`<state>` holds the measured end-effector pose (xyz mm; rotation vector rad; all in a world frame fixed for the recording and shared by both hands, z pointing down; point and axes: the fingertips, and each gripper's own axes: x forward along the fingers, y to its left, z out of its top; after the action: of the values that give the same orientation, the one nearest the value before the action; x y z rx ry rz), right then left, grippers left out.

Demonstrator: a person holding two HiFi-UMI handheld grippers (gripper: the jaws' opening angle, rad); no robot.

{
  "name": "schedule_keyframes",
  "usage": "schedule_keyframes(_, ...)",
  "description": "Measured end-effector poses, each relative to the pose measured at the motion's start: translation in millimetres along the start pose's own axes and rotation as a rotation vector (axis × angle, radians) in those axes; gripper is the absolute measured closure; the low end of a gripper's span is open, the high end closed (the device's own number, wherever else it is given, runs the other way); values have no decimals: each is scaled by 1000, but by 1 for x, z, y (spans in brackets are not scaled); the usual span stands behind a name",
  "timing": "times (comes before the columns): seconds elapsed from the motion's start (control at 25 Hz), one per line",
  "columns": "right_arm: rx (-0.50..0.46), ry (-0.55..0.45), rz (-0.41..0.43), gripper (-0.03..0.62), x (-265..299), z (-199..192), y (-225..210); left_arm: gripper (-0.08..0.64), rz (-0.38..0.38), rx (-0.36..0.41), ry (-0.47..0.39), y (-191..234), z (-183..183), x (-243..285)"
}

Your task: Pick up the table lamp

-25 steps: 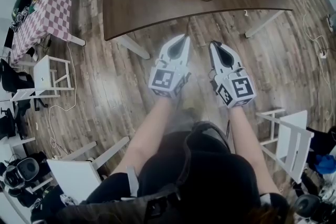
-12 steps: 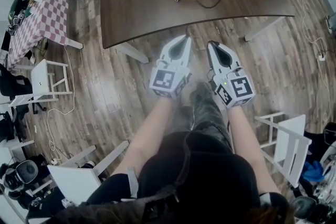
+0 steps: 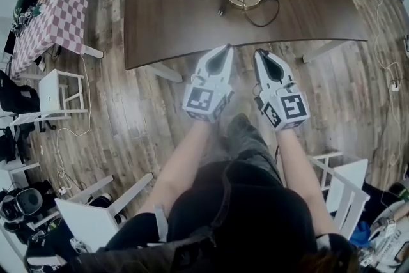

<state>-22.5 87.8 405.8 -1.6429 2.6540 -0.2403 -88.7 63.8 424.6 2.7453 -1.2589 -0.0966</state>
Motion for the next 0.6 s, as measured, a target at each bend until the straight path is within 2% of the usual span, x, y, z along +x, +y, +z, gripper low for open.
schedule_keyframes(0.6, -25, 42, 84, 591, 76, 9, -67, 560, 69, -15, 2, 34, 7, 91)
